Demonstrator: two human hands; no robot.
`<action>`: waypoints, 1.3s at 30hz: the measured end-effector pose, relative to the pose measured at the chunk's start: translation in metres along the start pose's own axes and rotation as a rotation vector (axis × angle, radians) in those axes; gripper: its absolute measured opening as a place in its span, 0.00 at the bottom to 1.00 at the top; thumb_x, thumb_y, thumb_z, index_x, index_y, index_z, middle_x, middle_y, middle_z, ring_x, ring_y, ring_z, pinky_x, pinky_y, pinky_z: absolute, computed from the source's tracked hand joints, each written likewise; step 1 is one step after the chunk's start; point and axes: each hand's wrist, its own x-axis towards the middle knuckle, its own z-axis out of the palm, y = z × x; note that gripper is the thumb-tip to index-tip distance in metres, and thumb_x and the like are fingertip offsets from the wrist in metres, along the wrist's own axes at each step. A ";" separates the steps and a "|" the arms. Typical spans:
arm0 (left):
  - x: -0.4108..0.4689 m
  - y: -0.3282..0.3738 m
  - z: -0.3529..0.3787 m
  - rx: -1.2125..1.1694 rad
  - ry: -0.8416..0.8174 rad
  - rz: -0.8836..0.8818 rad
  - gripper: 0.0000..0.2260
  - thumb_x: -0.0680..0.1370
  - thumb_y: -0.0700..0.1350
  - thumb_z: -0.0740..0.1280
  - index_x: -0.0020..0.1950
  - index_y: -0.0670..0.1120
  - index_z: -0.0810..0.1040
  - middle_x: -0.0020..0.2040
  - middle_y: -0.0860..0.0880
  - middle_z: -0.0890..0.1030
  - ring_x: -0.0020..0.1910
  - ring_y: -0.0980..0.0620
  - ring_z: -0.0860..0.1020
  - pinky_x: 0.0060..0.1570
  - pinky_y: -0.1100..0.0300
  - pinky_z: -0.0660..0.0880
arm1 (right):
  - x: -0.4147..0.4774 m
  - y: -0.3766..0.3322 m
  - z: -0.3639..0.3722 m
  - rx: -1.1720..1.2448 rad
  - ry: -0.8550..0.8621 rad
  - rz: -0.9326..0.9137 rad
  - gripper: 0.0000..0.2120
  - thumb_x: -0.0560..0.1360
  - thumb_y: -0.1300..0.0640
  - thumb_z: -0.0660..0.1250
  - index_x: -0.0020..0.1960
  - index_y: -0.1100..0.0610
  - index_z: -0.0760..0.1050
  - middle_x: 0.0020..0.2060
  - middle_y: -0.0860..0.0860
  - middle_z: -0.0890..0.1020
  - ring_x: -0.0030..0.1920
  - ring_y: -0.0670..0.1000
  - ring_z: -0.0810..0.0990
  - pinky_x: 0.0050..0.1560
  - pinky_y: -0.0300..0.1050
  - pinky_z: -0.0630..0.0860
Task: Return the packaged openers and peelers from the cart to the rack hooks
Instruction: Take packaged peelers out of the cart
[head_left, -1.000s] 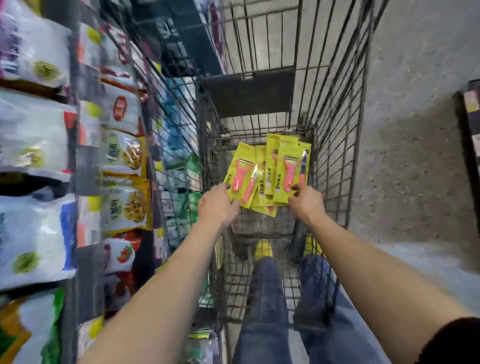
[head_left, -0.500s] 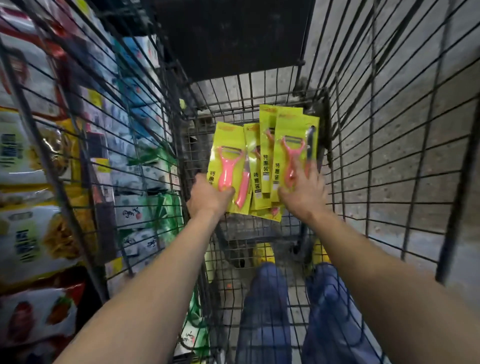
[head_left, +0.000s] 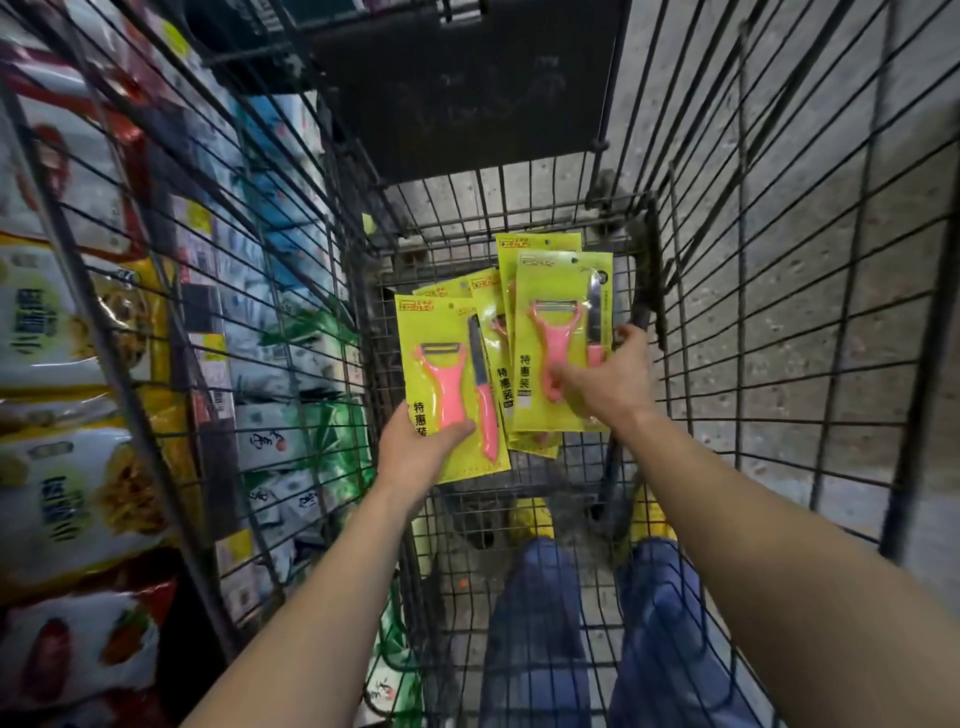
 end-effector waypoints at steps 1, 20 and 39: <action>-0.007 0.006 -0.001 -0.012 0.016 0.013 0.31 0.71 0.52 0.82 0.68 0.44 0.74 0.61 0.53 0.82 0.61 0.51 0.79 0.72 0.52 0.70 | -0.001 -0.001 0.000 -0.006 -0.018 -0.004 0.66 0.34 0.22 0.73 0.67 0.50 0.64 0.58 0.52 0.79 0.59 0.59 0.80 0.60 0.64 0.79; -0.158 0.092 -0.061 -0.191 0.098 0.274 0.55 0.63 0.75 0.76 0.79 0.43 0.67 0.77 0.45 0.73 0.75 0.44 0.72 0.76 0.40 0.69 | -0.178 -0.096 -0.127 0.416 -0.215 -0.200 0.24 0.76 0.54 0.74 0.66 0.63 0.72 0.39 0.50 0.84 0.32 0.52 0.79 0.28 0.47 0.77; -0.505 0.023 -0.067 -0.701 0.625 0.258 0.18 0.70 0.37 0.81 0.55 0.50 0.81 0.45 0.51 0.89 0.46 0.49 0.87 0.53 0.45 0.84 | -0.424 -0.159 -0.229 -0.006 -0.759 -0.774 0.08 0.74 0.58 0.74 0.48 0.59 0.78 0.27 0.61 0.75 0.23 0.57 0.72 0.30 0.52 0.72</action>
